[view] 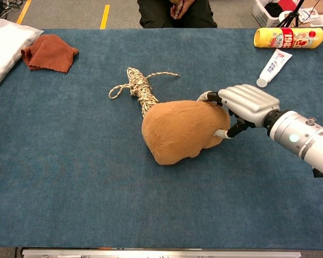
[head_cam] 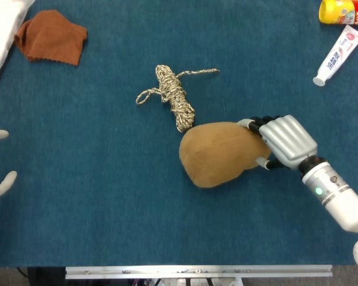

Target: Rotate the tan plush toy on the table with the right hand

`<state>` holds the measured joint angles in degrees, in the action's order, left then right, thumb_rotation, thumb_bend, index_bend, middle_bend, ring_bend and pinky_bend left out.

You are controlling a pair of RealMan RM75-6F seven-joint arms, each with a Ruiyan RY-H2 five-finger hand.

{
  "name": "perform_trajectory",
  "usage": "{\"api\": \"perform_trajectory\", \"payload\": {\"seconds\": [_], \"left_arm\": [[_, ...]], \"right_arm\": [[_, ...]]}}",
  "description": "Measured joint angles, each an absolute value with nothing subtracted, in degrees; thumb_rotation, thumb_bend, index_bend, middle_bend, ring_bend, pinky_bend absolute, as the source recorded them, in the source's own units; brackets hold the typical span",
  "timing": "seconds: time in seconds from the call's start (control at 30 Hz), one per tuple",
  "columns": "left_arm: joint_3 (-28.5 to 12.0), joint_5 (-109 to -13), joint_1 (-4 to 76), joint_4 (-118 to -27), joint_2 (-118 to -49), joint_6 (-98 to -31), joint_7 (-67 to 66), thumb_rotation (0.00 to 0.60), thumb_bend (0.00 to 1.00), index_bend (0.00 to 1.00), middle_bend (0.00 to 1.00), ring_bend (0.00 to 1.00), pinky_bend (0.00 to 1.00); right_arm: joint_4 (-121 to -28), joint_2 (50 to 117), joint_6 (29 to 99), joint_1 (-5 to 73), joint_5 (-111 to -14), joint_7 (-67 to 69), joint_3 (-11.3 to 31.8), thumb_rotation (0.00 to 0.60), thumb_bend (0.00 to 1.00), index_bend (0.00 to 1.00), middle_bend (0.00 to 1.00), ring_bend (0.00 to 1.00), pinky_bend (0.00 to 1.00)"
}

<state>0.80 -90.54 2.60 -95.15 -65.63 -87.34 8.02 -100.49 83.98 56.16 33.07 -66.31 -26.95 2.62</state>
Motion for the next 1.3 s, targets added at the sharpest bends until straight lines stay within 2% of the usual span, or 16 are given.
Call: {"api": "perform_trajectory", "payload": {"seconds": [0.07,0.17,0.23,0.3,0.37,0.47,0.53,0.9,1.3], "left_arm": [[0.8,-90.5,2.6,-95.2,-65.6,-87.4,8.0,0.600,0.21,0.27,0.14,0.04,0.08],[0.8,-90.5,2.5,-95.2,-65.6,-87.4,8.0,0.600,0.21,0.27,0.14,0.04,0.08],[0.8,-90.5,2.5,-95.3,-65.5,-87.5,8.1,0.600,0.21,0.28,0.14,0.04,0.08],[0.8,-90.5,2.5,-95.3,-65.5,-87.5,8.1,0.600,0.21,0.27,0.14,0.04,0.08],[0.8,-90.6,2.5,-95.3,-65.5,-87.6,8.1,0.600,0.21,0.27,0.14,0.04,0.08],[0.8,-90.7,2.5,-95.3,-65.6,-87.5,8.0,0.600,0.21,0.27,0.14,0.04,0.08],[0.8,-90.7,2.6,-95.3,-65.6,-87.5,7.9,0.600,0.21,0.27,0.14,0.04,0.08],[0.3,-90.1,3.0,-94.9,-65.6,-87.0,8.0,0.600,0.21,0.28,0.14,0.04,0.08],[-0.3,-89.2,3.9,-93.3,-66.9,-85.7,5.6,0.600,0.21,0.28,0.14,0.04,0.08]], "right_arm": [[-100.5,84.4,56.8,33.1,-65.8,-27.7,2.7,0.600,0.45,0.41,0.50,0.48,0.55],[-100.7,84.5,57.1,33.1,-66.1,-27.6,2.7,0.600,0.42,0.40,0.50,0.47,0.56],[-100.7,84.3,57.2,33.1,-66.9,-26.9,2.5,0.600,0.39,0.34,0.46,0.43,0.53],[-100.9,83.8,57.1,33.0,-68.2,-25.7,2.3,0.600,0.38,0.21,0.39,0.37,0.44],[-101.3,82.8,56.9,33.0,-69.2,-24.4,1.9,0.600,0.32,0.03,0.23,0.24,0.24],[-102.9,80.9,55.6,33.1,-69.3,-23.2,1.4,0.600,0.22,0.00,0.07,0.09,0.10],[-104.0,79.6,55.0,33.2,-69.5,-22.9,1.2,0.600,0.19,0.00,0.03,0.04,0.08],[-107.6,73.4,60.3,30.5,-74.6,-22.2,-0.5,0.600,0.18,0.00,0.03,0.03,0.07],[-105.9,68.8,79.2,20.0,-80.3,-22.0,-1.1,0.600,0.19,0.00,0.11,0.03,0.07]]}}
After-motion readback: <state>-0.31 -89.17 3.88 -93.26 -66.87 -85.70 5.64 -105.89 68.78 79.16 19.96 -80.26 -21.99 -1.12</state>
